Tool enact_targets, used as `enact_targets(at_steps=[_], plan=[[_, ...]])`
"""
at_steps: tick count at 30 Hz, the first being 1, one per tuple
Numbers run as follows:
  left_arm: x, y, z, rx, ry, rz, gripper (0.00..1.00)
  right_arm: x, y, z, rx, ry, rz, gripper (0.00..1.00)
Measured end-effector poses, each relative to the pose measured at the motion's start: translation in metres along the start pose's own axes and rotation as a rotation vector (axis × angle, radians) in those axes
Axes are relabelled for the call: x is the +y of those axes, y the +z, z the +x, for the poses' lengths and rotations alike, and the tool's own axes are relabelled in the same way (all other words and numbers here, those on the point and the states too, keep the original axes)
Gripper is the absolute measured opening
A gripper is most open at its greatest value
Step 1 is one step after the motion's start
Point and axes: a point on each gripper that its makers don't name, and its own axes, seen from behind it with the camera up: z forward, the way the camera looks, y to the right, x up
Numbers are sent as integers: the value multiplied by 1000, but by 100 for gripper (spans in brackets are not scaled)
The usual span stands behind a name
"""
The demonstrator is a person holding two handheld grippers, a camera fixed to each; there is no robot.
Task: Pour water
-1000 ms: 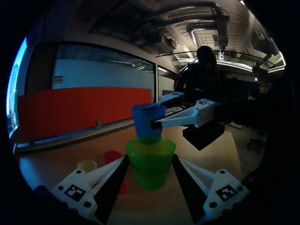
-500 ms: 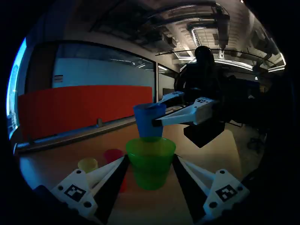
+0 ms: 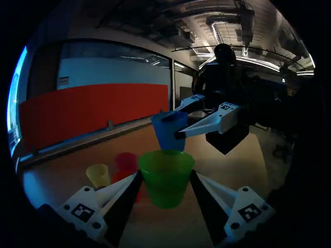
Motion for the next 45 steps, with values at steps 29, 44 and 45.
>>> enact_targets(at_steps=[29, 44, 45], plan=[[-4, 6, -57, -160, -7, -7, 83, -13, 16, -64, -132, 5, 83, 90], [-4, 11, -82, -234, -16, -20, 83, -17, 23, -90, -177, 2, 107, 90], [-4, 11, -83, -236, -17, -20, 83, -17, 24, -91, -179, 0, 107, 90]])
